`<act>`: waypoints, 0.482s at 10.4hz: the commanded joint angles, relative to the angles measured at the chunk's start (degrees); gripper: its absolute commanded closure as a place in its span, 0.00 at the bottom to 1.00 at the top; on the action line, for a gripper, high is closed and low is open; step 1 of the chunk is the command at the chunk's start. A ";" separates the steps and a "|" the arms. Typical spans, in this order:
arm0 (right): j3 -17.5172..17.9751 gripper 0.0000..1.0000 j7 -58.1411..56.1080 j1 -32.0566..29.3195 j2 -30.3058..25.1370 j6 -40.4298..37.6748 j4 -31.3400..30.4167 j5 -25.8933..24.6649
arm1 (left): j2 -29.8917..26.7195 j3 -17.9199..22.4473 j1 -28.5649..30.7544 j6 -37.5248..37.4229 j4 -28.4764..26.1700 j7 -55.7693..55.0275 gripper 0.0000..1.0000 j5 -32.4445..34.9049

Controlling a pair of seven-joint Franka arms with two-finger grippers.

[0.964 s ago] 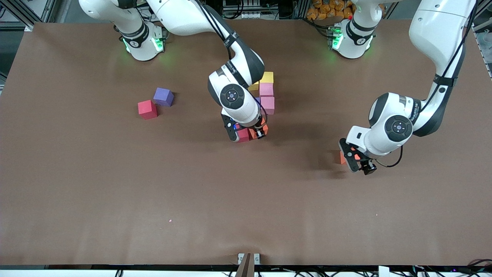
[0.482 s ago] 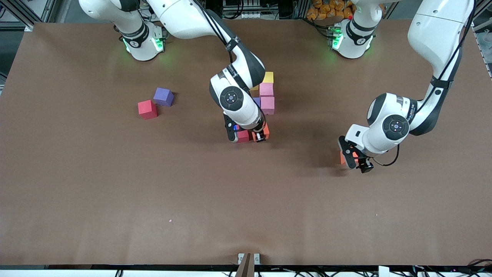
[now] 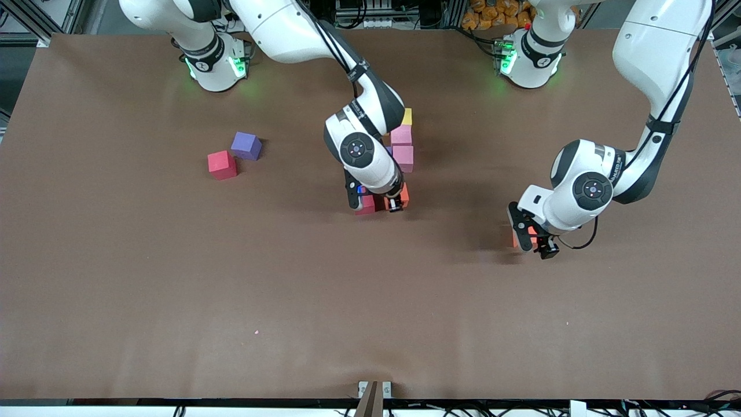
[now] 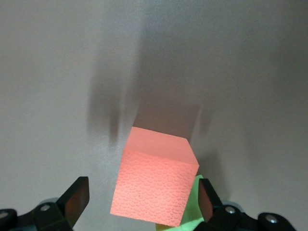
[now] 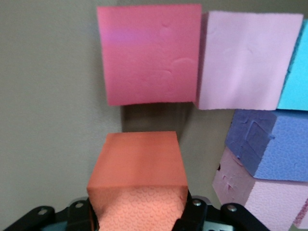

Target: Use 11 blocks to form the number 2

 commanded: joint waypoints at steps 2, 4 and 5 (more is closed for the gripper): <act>-0.49 0.59 1.30 0.84 0.62 0.21 -0.85 0.13 | 1.35 -0.52 0.79 3.74 -0.93 0.45 0.00 1.76; -0.58 0.59 1.30 0.75 0.62 0.21 -1.12 0.04 | 2.41 -0.44 0.88 5.41 -0.93 0.45 0.00 1.76; -0.58 0.60 1.30 0.40 0.62 0.21 -1.21 0.13 | 2.85 -0.44 0.97 6.11 -0.93 0.45 0.00 1.76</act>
